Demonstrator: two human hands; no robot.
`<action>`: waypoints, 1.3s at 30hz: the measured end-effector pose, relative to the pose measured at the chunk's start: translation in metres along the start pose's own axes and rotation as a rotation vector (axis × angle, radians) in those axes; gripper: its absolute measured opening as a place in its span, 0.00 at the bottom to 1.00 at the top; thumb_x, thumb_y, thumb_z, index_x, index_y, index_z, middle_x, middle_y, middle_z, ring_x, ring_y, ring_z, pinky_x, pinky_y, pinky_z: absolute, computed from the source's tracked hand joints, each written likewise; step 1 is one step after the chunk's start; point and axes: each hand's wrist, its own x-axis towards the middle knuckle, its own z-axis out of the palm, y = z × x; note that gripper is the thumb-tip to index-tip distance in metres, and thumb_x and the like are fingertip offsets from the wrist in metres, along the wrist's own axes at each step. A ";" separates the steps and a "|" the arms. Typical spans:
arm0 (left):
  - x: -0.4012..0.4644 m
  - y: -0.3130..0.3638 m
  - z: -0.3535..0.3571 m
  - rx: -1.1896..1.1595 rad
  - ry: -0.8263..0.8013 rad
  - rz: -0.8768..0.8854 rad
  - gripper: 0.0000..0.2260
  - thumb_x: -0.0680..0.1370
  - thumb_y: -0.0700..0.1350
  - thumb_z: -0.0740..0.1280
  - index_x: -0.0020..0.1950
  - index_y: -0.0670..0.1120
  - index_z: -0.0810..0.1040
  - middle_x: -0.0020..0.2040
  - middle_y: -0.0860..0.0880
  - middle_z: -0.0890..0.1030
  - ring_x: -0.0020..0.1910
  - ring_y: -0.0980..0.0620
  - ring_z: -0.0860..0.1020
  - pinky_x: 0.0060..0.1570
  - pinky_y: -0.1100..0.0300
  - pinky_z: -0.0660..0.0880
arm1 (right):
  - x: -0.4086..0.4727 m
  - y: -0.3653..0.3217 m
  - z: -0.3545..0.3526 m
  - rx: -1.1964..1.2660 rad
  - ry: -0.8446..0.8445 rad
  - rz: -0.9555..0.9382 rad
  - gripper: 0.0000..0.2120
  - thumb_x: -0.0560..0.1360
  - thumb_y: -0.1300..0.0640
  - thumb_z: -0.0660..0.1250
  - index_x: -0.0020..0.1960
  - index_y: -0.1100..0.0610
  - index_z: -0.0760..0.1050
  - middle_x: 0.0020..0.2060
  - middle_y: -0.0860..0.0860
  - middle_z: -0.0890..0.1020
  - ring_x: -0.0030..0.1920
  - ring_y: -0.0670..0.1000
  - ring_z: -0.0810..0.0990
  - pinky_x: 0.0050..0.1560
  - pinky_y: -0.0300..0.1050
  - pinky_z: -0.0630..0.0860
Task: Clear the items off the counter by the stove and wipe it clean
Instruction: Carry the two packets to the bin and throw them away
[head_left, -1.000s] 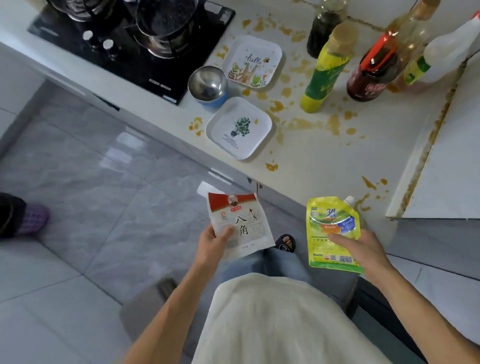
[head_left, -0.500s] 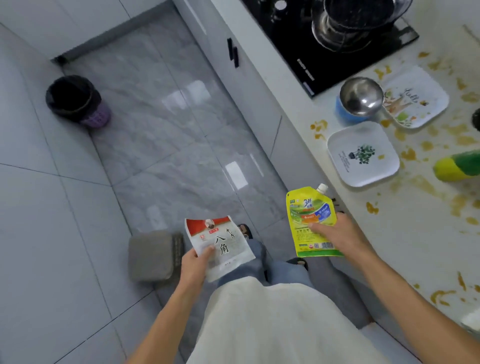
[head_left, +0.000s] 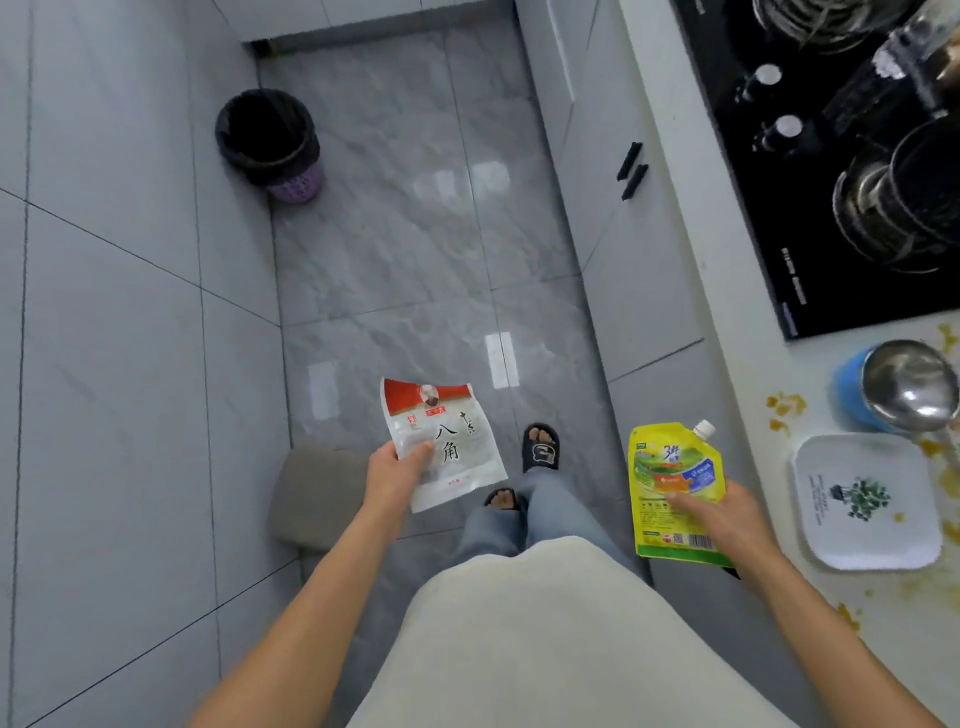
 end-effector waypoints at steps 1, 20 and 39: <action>0.008 0.010 0.001 -0.019 0.009 -0.004 0.05 0.81 0.41 0.72 0.54 0.49 0.85 0.46 0.52 0.90 0.44 0.49 0.89 0.37 0.58 0.83 | 0.010 -0.010 -0.001 -0.016 -0.011 0.002 0.07 0.74 0.61 0.77 0.51 0.56 0.84 0.44 0.56 0.88 0.45 0.58 0.87 0.53 0.56 0.83; 0.106 0.131 -0.036 -0.216 0.338 -0.127 0.04 0.79 0.40 0.72 0.51 0.47 0.85 0.46 0.47 0.89 0.46 0.44 0.88 0.47 0.46 0.85 | 0.180 -0.347 0.078 -0.174 -0.267 -0.215 0.06 0.73 0.57 0.78 0.49 0.53 0.84 0.43 0.50 0.88 0.43 0.51 0.86 0.42 0.44 0.80; 0.272 0.316 -0.120 -0.393 0.375 -0.092 0.07 0.81 0.39 0.71 0.58 0.45 0.84 0.48 0.51 0.87 0.45 0.52 0.85 0.34 0.64 0.81 | 0.246 -0.581 0.189 -0.263 -0.277 -0.273 0.05 0.73 0.61 0.78 0.47 0.53 0.85 0.37 0.49 0.89 0.40 0.55 0.88 0.48 0.52 0.83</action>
